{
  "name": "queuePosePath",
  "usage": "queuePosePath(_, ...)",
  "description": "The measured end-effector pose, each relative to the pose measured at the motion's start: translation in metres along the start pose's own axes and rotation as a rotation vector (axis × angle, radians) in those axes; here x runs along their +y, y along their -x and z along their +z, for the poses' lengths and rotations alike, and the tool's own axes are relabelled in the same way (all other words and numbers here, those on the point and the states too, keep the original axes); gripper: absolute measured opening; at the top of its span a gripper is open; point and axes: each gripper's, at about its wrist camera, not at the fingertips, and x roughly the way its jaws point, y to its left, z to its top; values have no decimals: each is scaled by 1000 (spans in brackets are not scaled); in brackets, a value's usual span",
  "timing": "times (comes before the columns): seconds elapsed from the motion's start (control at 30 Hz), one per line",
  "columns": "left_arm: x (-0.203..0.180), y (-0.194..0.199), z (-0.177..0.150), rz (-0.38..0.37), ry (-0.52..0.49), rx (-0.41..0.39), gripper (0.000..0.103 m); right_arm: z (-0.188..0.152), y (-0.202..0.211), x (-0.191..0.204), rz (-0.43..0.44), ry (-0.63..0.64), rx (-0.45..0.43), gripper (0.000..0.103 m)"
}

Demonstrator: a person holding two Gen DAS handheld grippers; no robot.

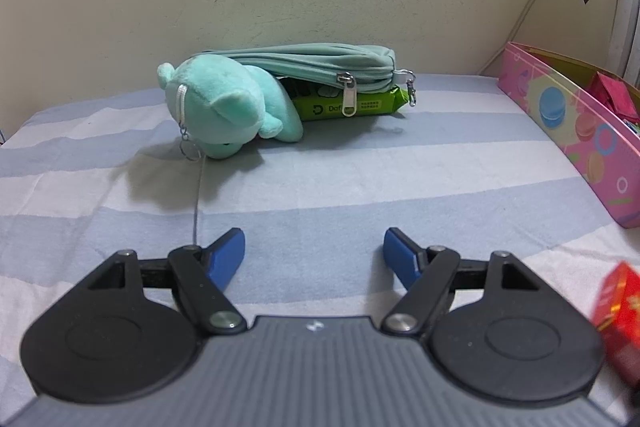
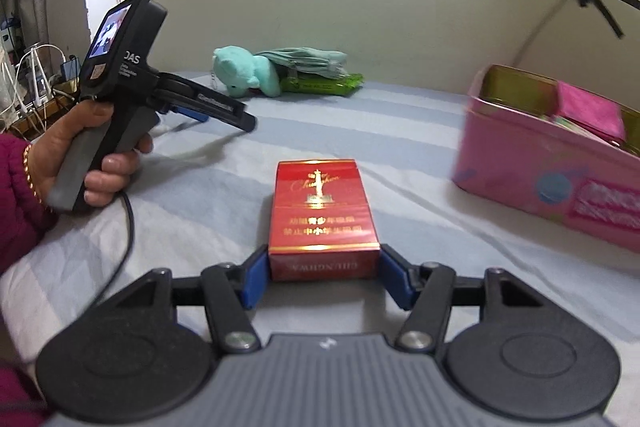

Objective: Organize objects

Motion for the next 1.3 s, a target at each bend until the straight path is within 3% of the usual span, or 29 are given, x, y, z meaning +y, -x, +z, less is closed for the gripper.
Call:
queuePosePath(0.17, -1, 0, 0, 6, -5, -1, 79, -18, 22, -40, -143, -87, -15, 65)
queuePosePath(0.3, -2, -1, 0, 26, -13, -2, 82, -32, 37, -74, -177, -250, -59, 65)
queuePosePath(0.53, -5, 0, -1, 55, -28, -7, 84, -43, 42, -93, -134, -365, -108, 65)
queuePosePath(0.73, -16, 6, -3, 140, -38, -15, 83, -48, 47, -97, -78, -399, -137, 65)
queuePosePath(0.87, -30, 14, -7, 81, 11, 11, 82, -52, 47, -109, -31, -460, -154, 65)
queuePosePath(1.03, -65, 23, -7, 15, -25, 24, 77, -53, 46, -111, -19, -471, -162, 65)
queuePosePath(1.3, -102, 43, -7, -79, -73, 26, 77, -55, 47, -112, -7, -488, -169, 66)
